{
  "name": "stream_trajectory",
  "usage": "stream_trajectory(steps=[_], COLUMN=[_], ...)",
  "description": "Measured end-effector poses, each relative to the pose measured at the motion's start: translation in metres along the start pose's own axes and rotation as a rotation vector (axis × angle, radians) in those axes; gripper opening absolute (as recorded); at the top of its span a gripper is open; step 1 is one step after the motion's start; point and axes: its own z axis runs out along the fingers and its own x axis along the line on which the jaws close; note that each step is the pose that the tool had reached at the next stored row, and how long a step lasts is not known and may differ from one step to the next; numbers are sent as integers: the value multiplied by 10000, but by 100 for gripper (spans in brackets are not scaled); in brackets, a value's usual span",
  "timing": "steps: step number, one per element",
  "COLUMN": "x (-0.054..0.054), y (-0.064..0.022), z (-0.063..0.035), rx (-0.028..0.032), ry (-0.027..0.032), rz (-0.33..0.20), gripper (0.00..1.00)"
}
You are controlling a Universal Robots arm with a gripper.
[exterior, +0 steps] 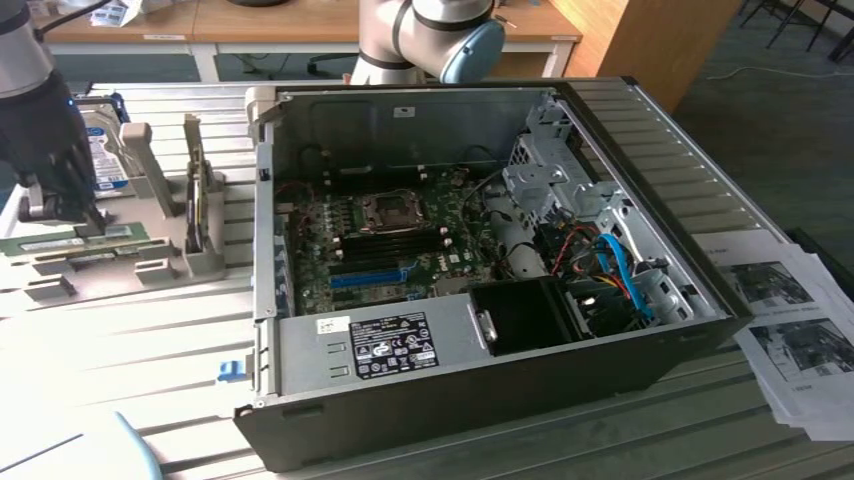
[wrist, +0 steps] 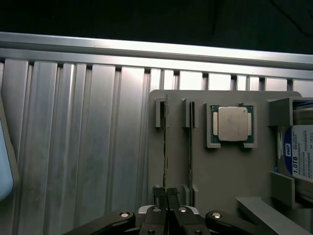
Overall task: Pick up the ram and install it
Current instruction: 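Pick up the ram and move it above insertion slot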
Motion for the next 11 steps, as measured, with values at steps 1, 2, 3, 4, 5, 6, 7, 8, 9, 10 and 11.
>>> stream_trajectory(steps=[1,2,3,4,5,6,7,8,9,10,11], x=[0,0,0,0,0,-1,-1,-1,-1,-1,-1], y=[0,0,1,1,2,2,3,3,3,4,4], z=[-9,-18,-29,-40,-52,-64,-75,-85,-96,-107,-117], rx=[0,0,0,-1,-2,-2,-2,-2,-3,-4,-4], ry=[0,2,3,4,5,6,5,8,12,16,20], rz=[0,0,0,0,0,0,1,0,0,0,0], gripper=[11,11,11,11,11,11,11,11,11,11,11])
